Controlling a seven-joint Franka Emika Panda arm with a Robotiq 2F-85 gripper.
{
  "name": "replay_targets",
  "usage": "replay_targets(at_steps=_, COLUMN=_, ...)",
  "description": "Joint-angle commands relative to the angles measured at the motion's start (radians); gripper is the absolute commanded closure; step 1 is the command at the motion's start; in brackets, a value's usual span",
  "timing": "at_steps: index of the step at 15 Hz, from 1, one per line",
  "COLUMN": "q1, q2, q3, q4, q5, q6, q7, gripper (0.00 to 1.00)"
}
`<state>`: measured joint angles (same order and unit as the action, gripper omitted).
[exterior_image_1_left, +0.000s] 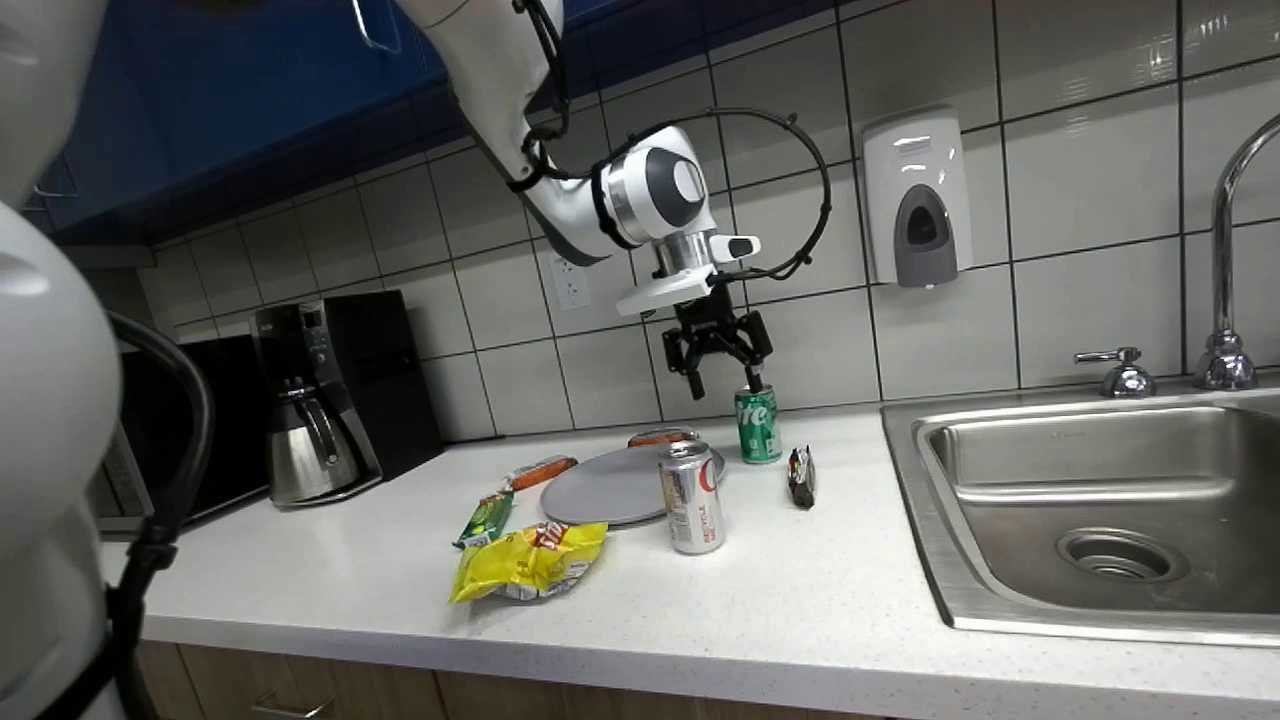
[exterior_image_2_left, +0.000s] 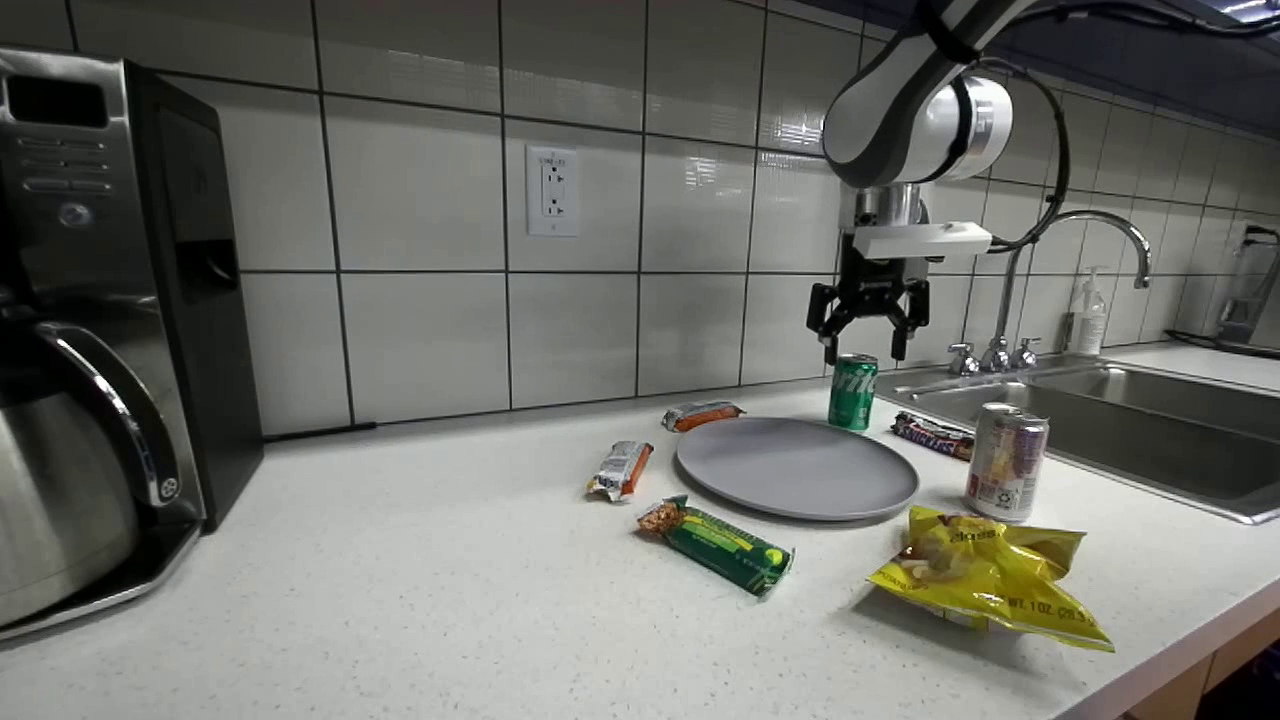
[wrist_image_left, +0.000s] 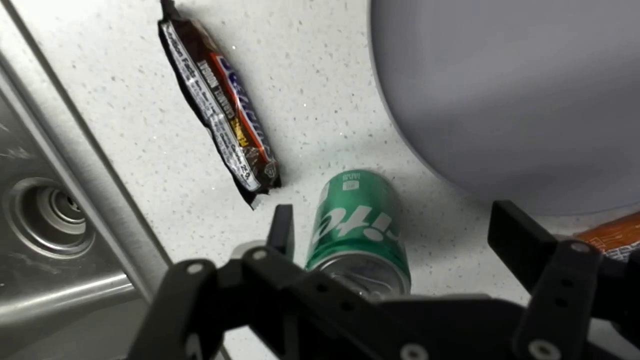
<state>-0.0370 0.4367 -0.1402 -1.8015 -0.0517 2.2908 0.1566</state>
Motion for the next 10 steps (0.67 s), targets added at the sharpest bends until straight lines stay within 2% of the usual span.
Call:
replay_targets(at_steps=1, q1=0.010, q2=-0.117, q3=-0.008, q4=-0.145, q5=-0.043, q6=-0.002, q7=0.036, gripper=0.00)
replay_targets(at_steps=8, q1=0.002, q2=-0.226, q3=-0.008, q4=-0.321, q5=-0.086, q6=0.020, q7=0.062, gripper=0.00)
replay_targets(at_steps=9, q1=-0.009, q2=-0.166, q3=0.004, q4=-0.251, q5=-0.060, q6=0.002, q7=0.032, gripper=0.00)
replay_targets(at_steps=10, q1=-0.009, q2=-0.177, q3=0.004, q4=-0.269, q5=-0.062, q6=0.003, q7=0.032, gripper=0.00)
